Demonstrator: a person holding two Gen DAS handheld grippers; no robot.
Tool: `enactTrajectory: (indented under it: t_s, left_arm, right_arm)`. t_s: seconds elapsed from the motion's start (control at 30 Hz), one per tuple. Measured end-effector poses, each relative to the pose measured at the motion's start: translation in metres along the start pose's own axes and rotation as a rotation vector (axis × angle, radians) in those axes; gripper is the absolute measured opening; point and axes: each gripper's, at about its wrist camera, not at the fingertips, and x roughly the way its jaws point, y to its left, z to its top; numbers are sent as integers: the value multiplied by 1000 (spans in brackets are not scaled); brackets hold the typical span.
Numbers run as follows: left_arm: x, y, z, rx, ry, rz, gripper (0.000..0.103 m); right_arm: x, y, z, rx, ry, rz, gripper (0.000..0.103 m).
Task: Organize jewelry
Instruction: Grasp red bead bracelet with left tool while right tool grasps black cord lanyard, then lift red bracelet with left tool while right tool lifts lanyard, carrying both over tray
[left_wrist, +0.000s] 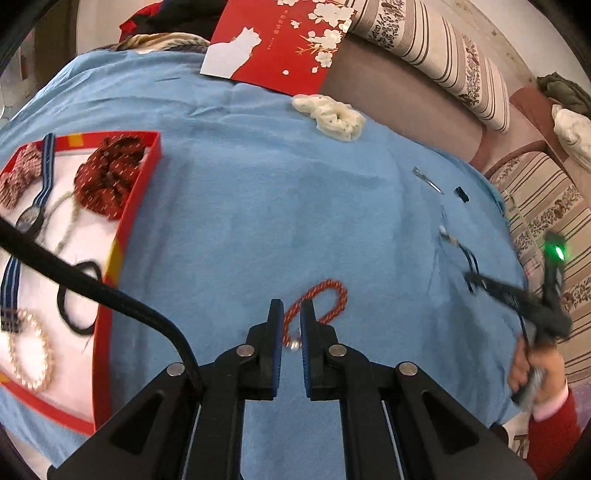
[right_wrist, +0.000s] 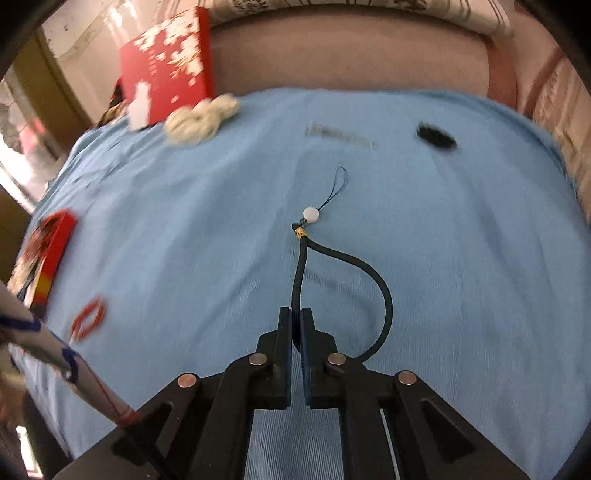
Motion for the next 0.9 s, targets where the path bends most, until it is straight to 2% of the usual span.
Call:
enactTrajectory:
  t_s: [0.13,0.17,0.23,0.27,0.3,0.4,0.47,0.53,0.6,0.7,0.9]
  left_arm:
    - [-3,4,-12,2,9,12,7]
    - [-3,4,-15,2,14,15,7]
    - [-1,4,-19,2,27,21,7]
    - [0,4,-21,4,33,27,7]
    - [1,4,-22,8,39,36,7]
    - [4,3,-23,28,48,53,10]
    - [9,-1,-20,45,56,62,17]
    - [15,-4,-15,61,64,69,17]
    - [22,-6,-9,82,69,70,17]
    - [35,-9,2,107,82,58,18]
    - [60,-14,11,149,126,12,18]
  right_arm:
    - [-24,2,-54,17,30,34,5]
    - [-29,3,-65,21,33,37,8]
    - [-38,4,-78,17,31,28,30]
    - [-44,4,-84,14,21,18,49]
    - [-48,5,-86,14,11,17,53]
    - [-62,5,-92,14,-4,42,53]
    - [-74,5,-92,4,-33,55,54]
    - [-78,9,-83,-12,-64,54,54]
    - [-79,12,-71,-25,-96,42,58]
    - [-65,19,-50,-39,-105,36,63]
    - [-9,26,-24,-103,-31,-52,63]
